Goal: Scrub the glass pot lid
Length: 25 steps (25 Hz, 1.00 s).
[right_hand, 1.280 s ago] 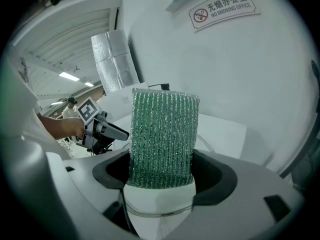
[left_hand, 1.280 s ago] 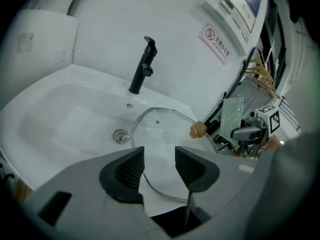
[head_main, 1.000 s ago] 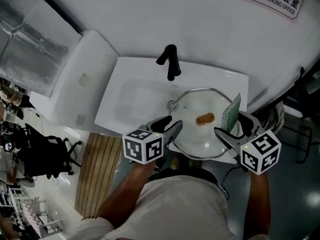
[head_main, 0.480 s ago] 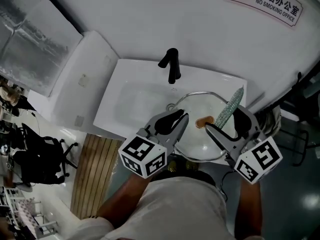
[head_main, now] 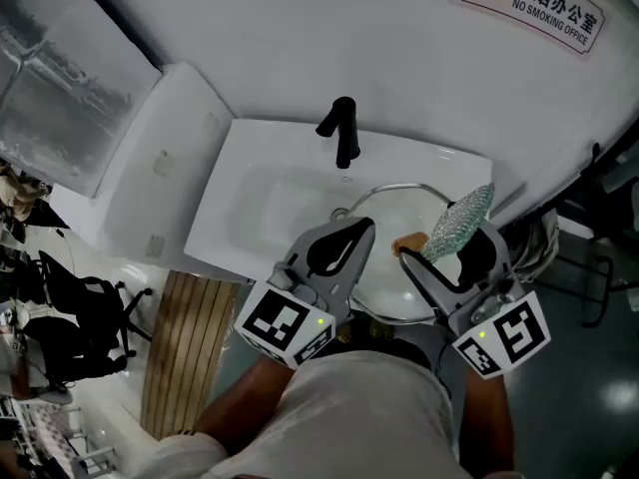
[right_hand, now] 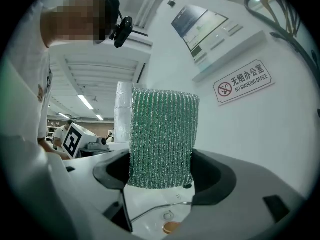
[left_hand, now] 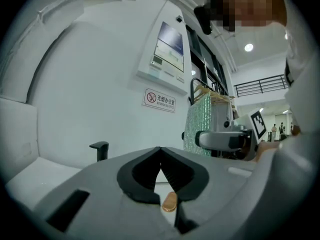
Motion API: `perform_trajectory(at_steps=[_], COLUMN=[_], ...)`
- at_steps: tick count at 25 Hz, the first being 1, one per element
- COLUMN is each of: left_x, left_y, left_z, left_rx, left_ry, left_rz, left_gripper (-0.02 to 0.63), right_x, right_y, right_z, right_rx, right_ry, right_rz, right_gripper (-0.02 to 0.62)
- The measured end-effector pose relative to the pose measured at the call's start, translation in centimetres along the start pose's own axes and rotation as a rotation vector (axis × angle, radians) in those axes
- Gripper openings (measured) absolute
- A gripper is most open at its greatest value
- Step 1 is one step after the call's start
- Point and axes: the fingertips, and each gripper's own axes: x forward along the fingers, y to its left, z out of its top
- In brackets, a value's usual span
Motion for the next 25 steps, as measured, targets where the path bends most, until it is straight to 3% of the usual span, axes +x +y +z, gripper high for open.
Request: perform_trajectory(at_steps=[9,25], left_x=[-0.4,-0.6], left_y=[-0.6,1.1], left_z=[1.0,0.9], left_rx=[0.05,0.026], left_ry=[-0.046,-0.044], left_rz=[-0.045,-0.081], left_gripper=[0.015,0.015], right_x=[0.3,1.5], right_y=[0.6,0.6], right_z=[-0.2,-0.7], right_rx=[-0.055,-0.065], right_ry=[-0.021,0.007], right_rz=[-0.057,-0.094], right_gripper=[0.348,0.348])
